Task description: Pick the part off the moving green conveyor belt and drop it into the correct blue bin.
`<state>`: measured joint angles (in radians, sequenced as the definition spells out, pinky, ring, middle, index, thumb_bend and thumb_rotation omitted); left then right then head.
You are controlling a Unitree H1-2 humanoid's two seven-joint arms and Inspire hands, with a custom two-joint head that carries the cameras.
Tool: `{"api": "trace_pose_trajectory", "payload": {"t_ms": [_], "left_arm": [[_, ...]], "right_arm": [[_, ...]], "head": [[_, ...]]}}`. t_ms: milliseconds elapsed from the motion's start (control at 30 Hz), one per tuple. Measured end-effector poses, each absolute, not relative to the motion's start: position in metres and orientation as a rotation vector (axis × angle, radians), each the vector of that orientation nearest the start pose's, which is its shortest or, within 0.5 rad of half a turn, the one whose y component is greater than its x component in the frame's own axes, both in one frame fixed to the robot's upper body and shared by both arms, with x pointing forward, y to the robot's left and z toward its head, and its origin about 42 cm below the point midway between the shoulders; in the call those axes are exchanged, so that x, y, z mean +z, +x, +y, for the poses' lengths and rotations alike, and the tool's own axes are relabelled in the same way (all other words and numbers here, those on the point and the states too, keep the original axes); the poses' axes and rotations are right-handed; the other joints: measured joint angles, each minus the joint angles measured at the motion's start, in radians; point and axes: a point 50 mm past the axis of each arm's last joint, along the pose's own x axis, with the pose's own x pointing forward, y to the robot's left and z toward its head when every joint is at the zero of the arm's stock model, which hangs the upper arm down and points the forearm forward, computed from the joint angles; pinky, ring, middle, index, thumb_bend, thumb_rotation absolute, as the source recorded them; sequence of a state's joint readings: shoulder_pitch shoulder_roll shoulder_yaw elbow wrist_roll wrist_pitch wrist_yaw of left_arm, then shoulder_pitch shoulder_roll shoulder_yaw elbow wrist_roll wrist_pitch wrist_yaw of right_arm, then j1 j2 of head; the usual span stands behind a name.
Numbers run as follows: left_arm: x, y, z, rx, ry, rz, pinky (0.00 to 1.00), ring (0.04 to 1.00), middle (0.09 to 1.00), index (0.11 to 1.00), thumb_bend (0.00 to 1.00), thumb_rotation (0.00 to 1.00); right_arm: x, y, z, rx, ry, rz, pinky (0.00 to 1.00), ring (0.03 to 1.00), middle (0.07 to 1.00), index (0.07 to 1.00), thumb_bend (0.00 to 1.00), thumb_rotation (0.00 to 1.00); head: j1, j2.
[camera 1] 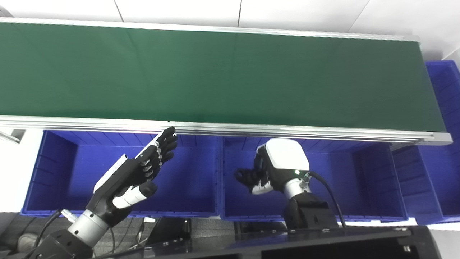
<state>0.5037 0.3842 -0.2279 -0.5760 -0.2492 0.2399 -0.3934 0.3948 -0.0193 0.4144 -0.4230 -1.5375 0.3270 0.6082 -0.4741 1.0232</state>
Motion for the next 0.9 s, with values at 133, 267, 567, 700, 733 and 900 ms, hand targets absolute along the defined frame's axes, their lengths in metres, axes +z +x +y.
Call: {"api": "trace_pose_trajectory", "payload": {"t_ms": [133, 267, 567, 700, 733, 900], "left_arm": [[0.137, 0.102, 0.232, -0.656, -0.024, 0.255, 1.0, 1.0, 1.0, 1.0, 0.84, 0.69], [0.137, 0.102, 0.231, -0.656, -0.021, 0.254, 1.0, 1.0, 1.0, 1.0, 0.84, 0.69], [0.132, 0.098, 0.222, -0.675, -0.008, 0.279, 1.0, 1.0, 1.0, 1.0, 0.89, 0.69], [0.129, 0.097, 0.222, -0.675, 0.007, 0.299, 1.0, 1.0, 1.0, 1.0, 0.91, 0.7], [0.129, 0.097, 0.222, -0.674, 0.009, 0.3, 1.0, 1.0, 1.0, 1.0, 0.91, 0.7], [0.121, 0.098, 0.22, -0.639, 0.012, 0.307, 1.0, 1.0, 0.975, 1.0, 0.9, 0.69]], "right_arm": [[0.1, 0.139, -0.146, 0.477, -1.359, 0.461, 1.0, 0.933, 0.98, 0.95, 1.0, 0.83], [0.1, 0.138, -0.148, 0.486, -1.381, 0.467, 0.98, 0.911, 0.961, 0.936, 1.0, 0.86], [0.125, 0.116, -0.151, 0.334, -0.877, 0.364, 0.5, 0.577, 0.626, 0.623, 0.78, 0.83], [0.13, 0.09, -0.146, 0.298, -0.552, 0.383, 0.59, 0.638, 0.687, 0.673, 0.75, 0.91], [0.128, 0.083, -0.148, 0.287, -0.494, 0.398, 0.61, 0.657, 0.704, 0.693, 0.73, 0.92], [0.12, 0.044, -0.145, 0.243, -0.193, 0.371, 0.7, 0.735, 0.776, 0.782, 0.78, 0.99]], "head": [[0.009, -0.009], [0.011, -0.011], [0.143, -0.043], [0.198, -0.072], [0.198, -0.072], [0.229, -0.117]]}}
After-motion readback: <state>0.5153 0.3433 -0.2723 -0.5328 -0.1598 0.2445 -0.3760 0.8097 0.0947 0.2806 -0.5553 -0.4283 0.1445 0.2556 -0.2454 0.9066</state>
